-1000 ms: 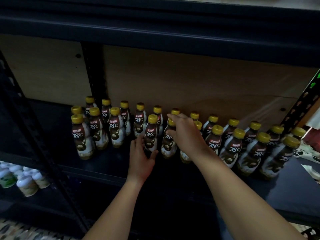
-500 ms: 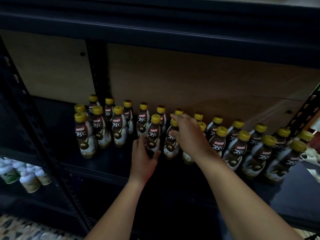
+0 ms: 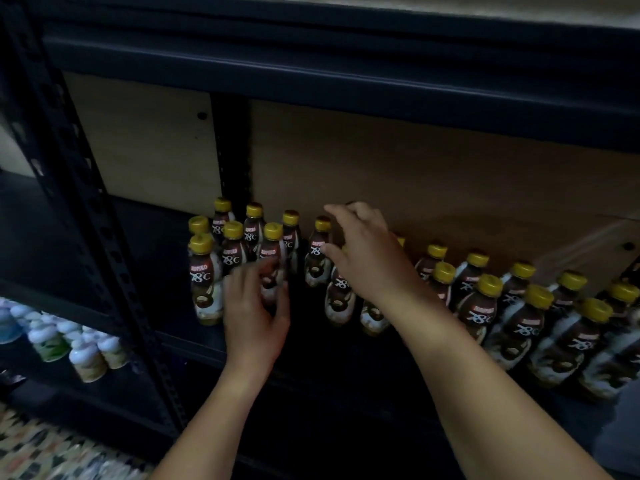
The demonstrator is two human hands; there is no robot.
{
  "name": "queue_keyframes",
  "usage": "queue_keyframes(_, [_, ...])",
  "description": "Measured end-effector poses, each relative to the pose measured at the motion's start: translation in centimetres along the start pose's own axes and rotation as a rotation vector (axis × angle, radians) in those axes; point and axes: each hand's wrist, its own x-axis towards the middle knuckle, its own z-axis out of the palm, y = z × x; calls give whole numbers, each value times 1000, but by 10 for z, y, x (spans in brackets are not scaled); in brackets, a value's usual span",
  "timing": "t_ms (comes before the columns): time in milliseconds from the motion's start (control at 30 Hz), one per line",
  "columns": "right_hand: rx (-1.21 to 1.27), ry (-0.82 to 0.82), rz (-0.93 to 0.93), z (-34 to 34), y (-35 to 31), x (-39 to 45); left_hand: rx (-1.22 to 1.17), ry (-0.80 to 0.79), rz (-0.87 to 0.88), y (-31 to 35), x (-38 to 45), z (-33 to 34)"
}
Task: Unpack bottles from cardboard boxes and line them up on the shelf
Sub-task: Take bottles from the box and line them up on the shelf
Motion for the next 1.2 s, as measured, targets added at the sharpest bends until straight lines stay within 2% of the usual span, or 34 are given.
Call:
queue_keyframes(67, [27,-34,-36,9,-16,12,146,111,55,-6,27,-23])
queue_keyframes(133, [31,-79,-51,23,-30,25,260,149,17,-14,52,-44])
queue_keyframes(233, [26,-123,-34,47,-45,41,206,46,-37,-33,74,-66])
queue_keyframes(333, [8,-145,-19,66,-53,52,115,-96,-15,-50,78,-75])
queue_keyframes(533, [30,-113,99,76,-59,60,101,-204,62,-57,77,-79])
queue_keyframes(667, [-23,-154,110,61,-57,50,74,-281,122,-48,71,-67])
queue_keyframes(933, [-117,-209,194,43,-46,38,189,-345,154,-22,70,-25])
queue_keyframes(1200, [-124,-182,214,42,-43,30,230,-384,257,-19,82,-10])
